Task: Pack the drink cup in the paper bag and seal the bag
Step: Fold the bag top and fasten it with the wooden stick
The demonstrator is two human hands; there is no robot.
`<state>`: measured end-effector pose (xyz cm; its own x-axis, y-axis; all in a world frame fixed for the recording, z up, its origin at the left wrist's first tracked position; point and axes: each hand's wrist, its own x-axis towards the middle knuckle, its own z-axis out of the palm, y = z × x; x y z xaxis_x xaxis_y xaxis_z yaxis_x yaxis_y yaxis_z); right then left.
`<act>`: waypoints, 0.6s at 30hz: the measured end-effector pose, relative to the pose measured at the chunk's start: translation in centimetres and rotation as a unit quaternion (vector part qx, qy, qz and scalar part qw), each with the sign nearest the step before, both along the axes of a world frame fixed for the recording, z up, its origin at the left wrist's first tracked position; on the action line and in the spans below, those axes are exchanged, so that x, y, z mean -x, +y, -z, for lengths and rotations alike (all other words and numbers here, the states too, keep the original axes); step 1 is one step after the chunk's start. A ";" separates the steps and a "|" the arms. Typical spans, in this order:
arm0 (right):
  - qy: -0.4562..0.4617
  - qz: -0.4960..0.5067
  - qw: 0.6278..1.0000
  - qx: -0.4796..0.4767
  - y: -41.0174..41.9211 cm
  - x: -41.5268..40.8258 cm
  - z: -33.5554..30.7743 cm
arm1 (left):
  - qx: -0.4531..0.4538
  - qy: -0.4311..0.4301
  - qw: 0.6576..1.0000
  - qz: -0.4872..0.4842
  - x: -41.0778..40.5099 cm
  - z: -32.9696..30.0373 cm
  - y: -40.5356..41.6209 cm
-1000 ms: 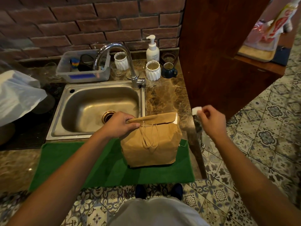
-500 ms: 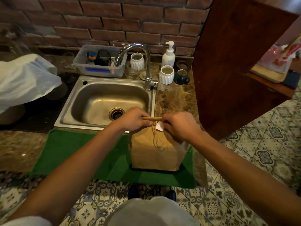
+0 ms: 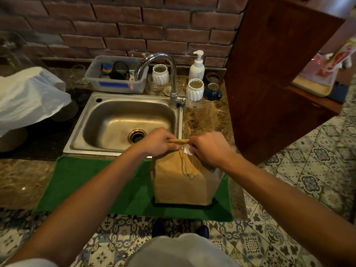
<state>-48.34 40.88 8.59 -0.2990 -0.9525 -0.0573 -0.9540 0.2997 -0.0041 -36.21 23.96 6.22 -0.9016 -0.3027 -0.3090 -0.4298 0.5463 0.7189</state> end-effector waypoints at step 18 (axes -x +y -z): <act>0.138 -0.009 0.985 0.103 -0.4 0.6 0.1 | -0.029 0.003 0.999 0.024 0.1 -1.7 -0.7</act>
<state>-48.98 40.45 8.46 -0.2598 -0.9406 0.2187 -0.9322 0.3034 0.1976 -36.35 23.22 7.96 -0.9164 -0.2410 -0.3196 -0.4000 0.5234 0.7523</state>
